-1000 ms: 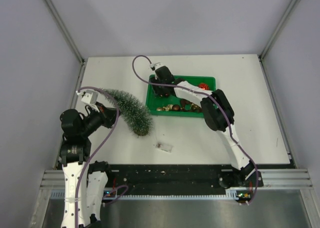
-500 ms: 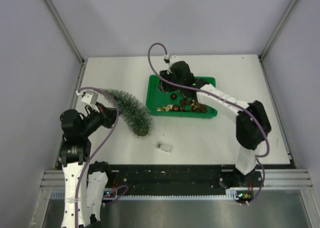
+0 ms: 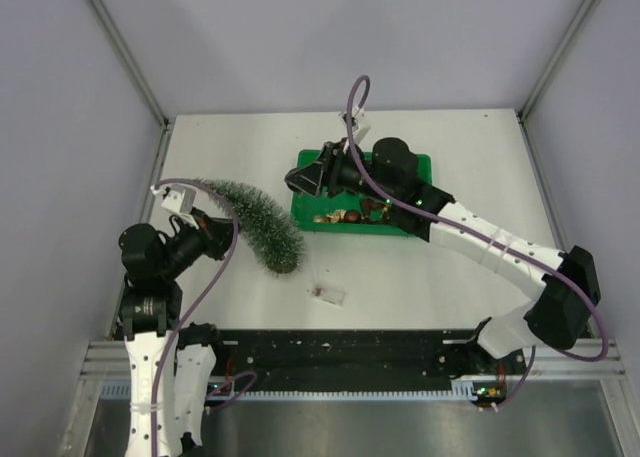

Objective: Decorate the small christmas tree

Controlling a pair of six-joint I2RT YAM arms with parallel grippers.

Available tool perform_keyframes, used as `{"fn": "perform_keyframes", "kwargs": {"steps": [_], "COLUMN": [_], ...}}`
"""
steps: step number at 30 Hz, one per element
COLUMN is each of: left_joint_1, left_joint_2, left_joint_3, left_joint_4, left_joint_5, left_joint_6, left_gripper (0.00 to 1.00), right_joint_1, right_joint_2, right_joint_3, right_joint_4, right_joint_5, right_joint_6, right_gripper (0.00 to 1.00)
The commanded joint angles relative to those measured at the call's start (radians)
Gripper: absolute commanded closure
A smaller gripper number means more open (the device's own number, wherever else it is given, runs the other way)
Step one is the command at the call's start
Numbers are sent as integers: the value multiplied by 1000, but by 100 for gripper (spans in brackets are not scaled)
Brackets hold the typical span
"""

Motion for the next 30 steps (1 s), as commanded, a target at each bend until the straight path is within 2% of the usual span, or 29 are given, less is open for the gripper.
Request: {"fn": "perform_keyframes", "kwargs": {"steps": [1, 12, 23, 30], "left_joint_1": [4, 4, 2, 2], "left_joint_2": [-15, 0, -4, -9], "left_joint_3": [-16, -27, -22, -22], "left_joint_4": [16, 48, 59, 57], "left_joint_5": [0, -4, 7, 13], "left_joint_6": [9, 20, 21, 15], "left_gripper": [100, 100, 100, 100], "right_joint_1": [47, 100, 102, 104], "right_joint_2": [-3, 66, 148, 140], "right_joint_3": [24, 52, 63, -23], "right_joint_4": [143, 259, 347, 444], "right_joint_5": [-34, -23, -5, 49], "right_joint_6": [103, 174, 232, 279], "right_gripper": [66, 66, 67, 68]}}
